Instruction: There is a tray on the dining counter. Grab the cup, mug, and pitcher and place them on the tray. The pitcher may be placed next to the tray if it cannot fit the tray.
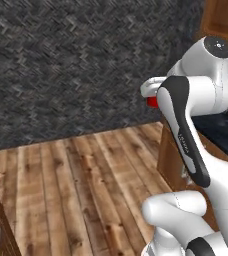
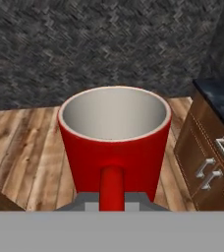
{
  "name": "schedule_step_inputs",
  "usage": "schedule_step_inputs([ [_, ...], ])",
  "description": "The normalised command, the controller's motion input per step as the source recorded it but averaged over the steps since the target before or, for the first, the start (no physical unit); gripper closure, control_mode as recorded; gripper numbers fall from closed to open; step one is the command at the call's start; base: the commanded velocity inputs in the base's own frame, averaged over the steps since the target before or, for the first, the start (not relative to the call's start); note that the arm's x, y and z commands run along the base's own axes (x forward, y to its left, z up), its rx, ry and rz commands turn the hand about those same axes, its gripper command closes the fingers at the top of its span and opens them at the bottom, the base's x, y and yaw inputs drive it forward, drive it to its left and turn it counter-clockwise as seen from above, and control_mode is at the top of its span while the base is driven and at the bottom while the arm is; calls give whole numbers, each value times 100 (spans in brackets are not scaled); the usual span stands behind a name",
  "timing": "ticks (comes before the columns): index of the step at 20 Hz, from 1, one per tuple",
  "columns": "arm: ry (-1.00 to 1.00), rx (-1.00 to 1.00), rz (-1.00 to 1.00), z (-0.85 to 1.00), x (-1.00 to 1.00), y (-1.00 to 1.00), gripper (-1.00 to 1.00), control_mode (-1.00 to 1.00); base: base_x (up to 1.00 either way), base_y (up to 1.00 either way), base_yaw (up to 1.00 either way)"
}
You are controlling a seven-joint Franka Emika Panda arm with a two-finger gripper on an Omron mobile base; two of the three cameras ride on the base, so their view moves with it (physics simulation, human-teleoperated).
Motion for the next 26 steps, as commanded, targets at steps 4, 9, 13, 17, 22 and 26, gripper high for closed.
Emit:
schedule_step_inputs([
  [4, 0, 0, 0, 0, 0, 0, 100, 100, 100, 14, 0],
  [9, 0, 0, 0, 0, 0, 0, 100, 100, 100, 18, 0],
  [13, 0, 0, 0, 0, 0, 0, 100, 100, 100, 30, 0],
  [17, 0, 0, 0, 0, 0, 0, 100, 100, 100, 41, 0],
  [22, 0, 0, 0, 0, 0, 0, 100, 100, 100, 45, 0],
  [26, 0, 0, 0, 0, 0, 0, 100, 100, 81, 63, 1],
])
